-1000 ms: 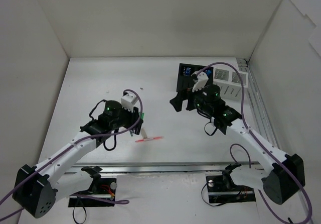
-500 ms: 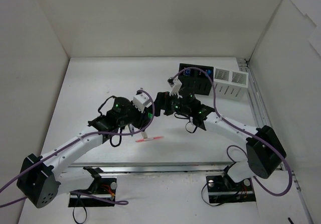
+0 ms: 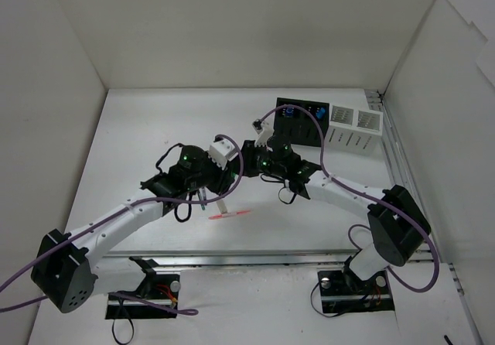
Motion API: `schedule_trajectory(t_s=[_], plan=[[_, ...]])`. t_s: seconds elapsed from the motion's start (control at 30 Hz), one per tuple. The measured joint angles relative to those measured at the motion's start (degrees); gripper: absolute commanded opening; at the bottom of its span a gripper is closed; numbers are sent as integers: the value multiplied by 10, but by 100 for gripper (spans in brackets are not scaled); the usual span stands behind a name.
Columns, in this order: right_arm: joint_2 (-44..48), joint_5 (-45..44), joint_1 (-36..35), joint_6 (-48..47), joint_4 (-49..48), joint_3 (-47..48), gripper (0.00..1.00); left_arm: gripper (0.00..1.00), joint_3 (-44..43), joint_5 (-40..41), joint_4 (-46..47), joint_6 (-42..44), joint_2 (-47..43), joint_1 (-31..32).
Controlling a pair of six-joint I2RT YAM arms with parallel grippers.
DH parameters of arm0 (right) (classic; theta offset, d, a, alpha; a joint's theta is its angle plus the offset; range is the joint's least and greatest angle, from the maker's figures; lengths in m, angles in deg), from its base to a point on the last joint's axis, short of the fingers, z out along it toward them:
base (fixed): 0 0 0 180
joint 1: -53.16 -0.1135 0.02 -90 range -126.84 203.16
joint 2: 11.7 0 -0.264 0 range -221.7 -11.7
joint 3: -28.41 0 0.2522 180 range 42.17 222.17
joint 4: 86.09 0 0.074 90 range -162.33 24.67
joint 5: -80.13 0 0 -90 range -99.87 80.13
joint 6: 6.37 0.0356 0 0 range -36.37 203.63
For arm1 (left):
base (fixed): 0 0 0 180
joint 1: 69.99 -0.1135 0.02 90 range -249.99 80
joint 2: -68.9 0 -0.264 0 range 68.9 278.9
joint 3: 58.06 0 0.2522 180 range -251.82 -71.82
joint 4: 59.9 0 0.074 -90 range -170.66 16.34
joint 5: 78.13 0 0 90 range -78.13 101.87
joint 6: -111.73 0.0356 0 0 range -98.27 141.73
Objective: Sort the stationery into containers
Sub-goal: Place the pen in the storage box.
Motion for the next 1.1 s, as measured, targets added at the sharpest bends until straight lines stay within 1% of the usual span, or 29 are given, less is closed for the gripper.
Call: schedule_trajectory(t_s=[0.03,0.07,0.17,0.23,0.27,0.33,0.47,0.6,0.73,0.9,1.0,1.1], plan=[[0,-3,0,1,0,0,1,3,-4,2,1,0,5,0],[1,-7,0,2,0,0,0,7,-8,4,2,0,10,0],[6,-22,1,1,0,0,0,12,-16,7,6,-1,18,1],[12,-32,5,-1,2,2,0,54,-20,10,10,-2,18,1],[16,-38,6,-5,7,5,0,77,-24,16,13,-4,18,2],[22,-50,13,-14,17,13,0,99,-32,28,18,-5,17,2],[24,-95,48,-47,46,48,0,99,-42,46,17,-18,9,0],[24,-169,109,-107,92,104,0,99,-41,67,-8,-41,-16,-17],[24,-244,178,-170,118,158,0,99,-30,101,-43,-100,-68,-83],[9,-322,265,-228,125,229,0,99,37,119,-72,-185,-132,-203],[-27,-341,295,-250,115,269,0,99,67,110,-97,-221,-125,-255],[-81,-348,308,-263,106,297,0,99,70,83,-116,-245,-88,-287]])
